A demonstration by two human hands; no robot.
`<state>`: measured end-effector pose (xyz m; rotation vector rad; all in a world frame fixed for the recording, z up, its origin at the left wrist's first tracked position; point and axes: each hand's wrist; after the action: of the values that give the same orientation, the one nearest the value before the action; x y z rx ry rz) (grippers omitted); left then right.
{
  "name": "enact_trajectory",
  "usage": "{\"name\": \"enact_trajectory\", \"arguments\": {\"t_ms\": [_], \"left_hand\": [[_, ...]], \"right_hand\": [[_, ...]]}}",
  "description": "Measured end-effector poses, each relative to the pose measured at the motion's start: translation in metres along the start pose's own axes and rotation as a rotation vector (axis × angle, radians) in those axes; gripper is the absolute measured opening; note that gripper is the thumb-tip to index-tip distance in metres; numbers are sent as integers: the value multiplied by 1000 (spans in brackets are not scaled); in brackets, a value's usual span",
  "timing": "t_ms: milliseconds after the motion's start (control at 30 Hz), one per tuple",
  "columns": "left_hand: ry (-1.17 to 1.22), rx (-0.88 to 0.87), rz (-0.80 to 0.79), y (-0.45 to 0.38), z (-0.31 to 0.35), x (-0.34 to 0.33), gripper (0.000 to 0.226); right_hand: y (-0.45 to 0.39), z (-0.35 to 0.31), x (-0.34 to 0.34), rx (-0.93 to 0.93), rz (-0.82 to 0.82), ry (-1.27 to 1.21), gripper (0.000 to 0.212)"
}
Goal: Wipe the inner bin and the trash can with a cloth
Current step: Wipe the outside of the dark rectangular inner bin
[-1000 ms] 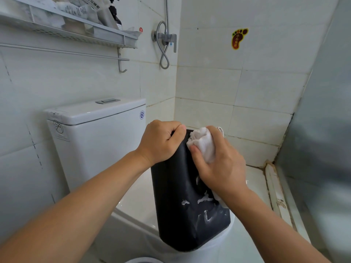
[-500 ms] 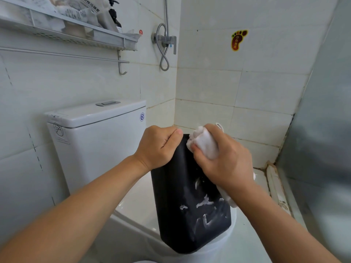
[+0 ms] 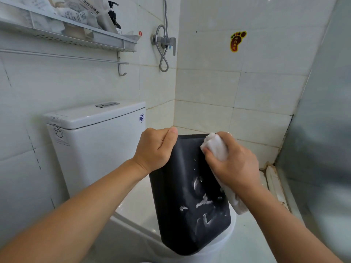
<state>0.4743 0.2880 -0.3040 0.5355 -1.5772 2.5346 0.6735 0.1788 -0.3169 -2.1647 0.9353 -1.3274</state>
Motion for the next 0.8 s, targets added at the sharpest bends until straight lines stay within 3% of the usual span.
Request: {"name": "enact_trajectory", "arguments": {"t_ms": [167, 400, 633, 800], "left_hand": [[-35, -6, 7, -1, -3, 1, 47], [46, 16, -27, -1, 1, 0, 47], [-48, 39, -26, -3, -1, 1, 46], [-46, -35, -97, -2, 6, 4, 43]], "right_hand": [[19, -41, -3, 274, -26, -61, 45], [-11, -8, 3, -41, -6, -44, 43], [15, -45, -3, 211, -76, -116, 48], [-12, -10, 1, -21, -43, -81, 41]]}}
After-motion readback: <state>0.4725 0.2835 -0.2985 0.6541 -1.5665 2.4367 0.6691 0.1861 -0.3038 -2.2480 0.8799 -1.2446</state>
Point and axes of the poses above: each hand's wrist, its own y-axis away from the middle knuckle, its own x-axis out of the back of the hand, z = x × y, and after that the axes turned 2 degrees about -y, right-handed
